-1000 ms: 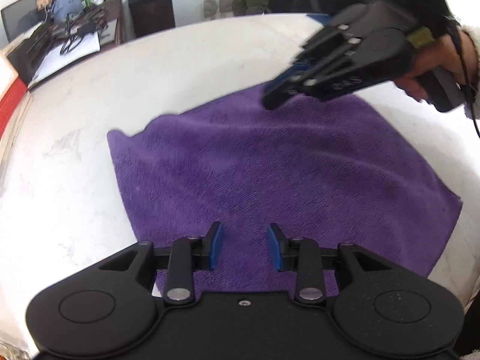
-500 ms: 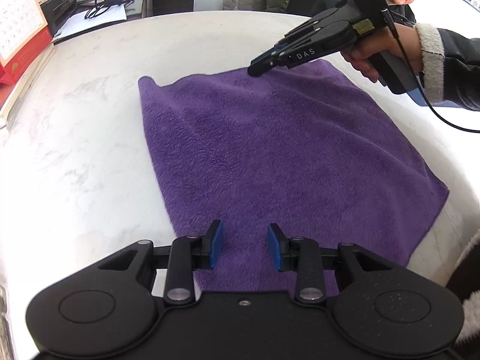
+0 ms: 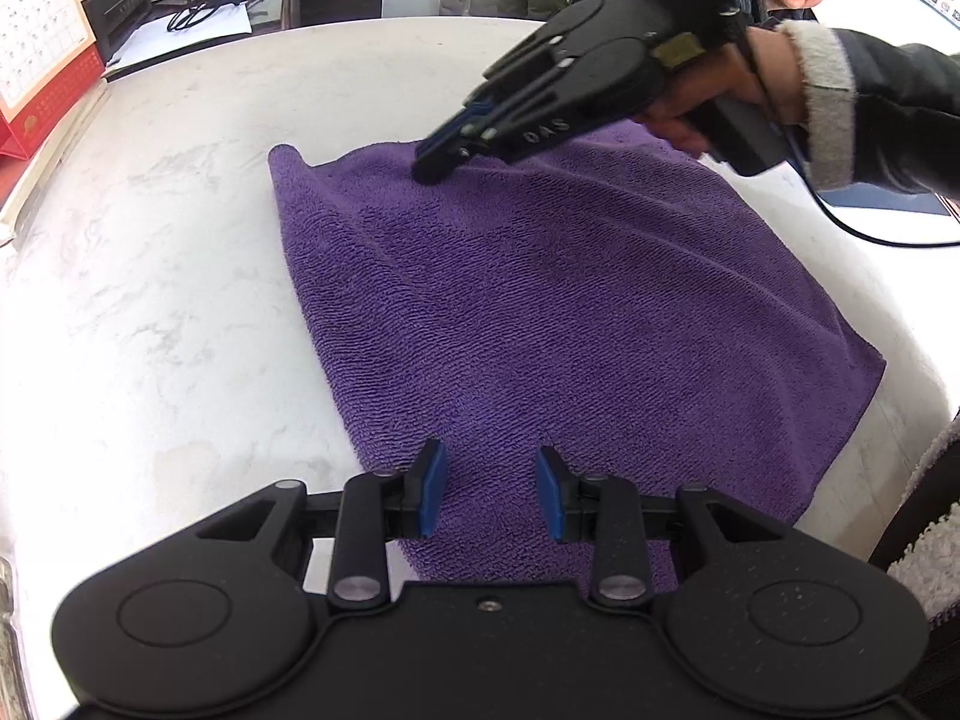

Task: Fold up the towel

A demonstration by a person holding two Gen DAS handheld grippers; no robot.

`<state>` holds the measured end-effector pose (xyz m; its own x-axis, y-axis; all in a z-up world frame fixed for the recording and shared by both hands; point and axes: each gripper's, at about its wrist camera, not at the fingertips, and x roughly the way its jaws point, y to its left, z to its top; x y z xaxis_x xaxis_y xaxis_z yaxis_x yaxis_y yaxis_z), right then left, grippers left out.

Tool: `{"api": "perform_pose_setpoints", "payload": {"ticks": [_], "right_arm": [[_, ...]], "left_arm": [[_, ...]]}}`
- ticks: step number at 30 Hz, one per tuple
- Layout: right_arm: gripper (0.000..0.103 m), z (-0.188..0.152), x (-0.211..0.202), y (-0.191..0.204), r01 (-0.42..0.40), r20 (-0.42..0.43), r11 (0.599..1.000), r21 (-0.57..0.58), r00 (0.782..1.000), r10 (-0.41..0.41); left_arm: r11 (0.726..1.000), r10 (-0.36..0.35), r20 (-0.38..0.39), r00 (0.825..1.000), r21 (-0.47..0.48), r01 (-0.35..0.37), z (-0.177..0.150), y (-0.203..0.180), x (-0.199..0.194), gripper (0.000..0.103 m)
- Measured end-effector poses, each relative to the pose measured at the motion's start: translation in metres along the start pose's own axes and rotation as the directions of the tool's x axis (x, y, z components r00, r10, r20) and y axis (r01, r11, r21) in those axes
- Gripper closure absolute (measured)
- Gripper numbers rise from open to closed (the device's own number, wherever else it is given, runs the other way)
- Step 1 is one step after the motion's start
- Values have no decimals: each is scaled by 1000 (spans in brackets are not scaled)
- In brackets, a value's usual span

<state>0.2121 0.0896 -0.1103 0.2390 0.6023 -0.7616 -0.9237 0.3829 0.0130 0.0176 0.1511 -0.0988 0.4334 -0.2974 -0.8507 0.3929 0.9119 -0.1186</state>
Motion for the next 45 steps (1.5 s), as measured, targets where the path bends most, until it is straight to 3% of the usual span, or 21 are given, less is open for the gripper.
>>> {"api": "perform_pose_setpoints", "payload": {"ticks": [7,9,14,19,23,26,29,35,38,40,42,45], "right_arm": [[93,6,-1,-16,66,22,995,79,997,-68],[91,2,-16,-14,77,39,991,107,996,-81],[86,-31,-74,-11,119,64,961,251,988,-139],[86,-80,-97,-3,192,-25,917,349,980,-196],[86,-107,-96,-6,246,-84,893,377,969,-232],[86,-120,-101,-12,253,-54,877,408,966,-254],[86,-127,-106,-17,324,-76,843,429,943,-324],[86,-132,-114,-26,381,-98,785,489,918,-384],[86,-119,-115,-24,350,-47,794,497,924,-378],[86,-104,-102,-21,323,-28,821,471,935,-352],[86,-92,-87,-22,287,-14,844,454,949,-315],[86,-83,-69,-25,261,-17,866,427,960,-281]], "left_arm": [[1000,2,-15,1000,-11,-3,4,-2,-1,71],[1000,2,23,1000,3,-2,12,-1,-4,71],[998,20,109,994,59,-27,49,8,10,71],[998,18,106,994,60,-24,79,35,44,71],[999,31,108,994,40,-35,75,57,43,71],[1000,28,119,993,4,-29,67,70,36,71],[999,48,111,993,-1,-48,62,76,30,70],[997,74,122,990,1,-74,53,76,13,70],[999,33,146,989,7,-35,48,63,2,70],[999,-11,153,988,35,6,46,48,-1,70],[996,-62,142,988,69,52,41,31,3,70],[992,-83,119,989,104,71,31,18,15,70]]}}
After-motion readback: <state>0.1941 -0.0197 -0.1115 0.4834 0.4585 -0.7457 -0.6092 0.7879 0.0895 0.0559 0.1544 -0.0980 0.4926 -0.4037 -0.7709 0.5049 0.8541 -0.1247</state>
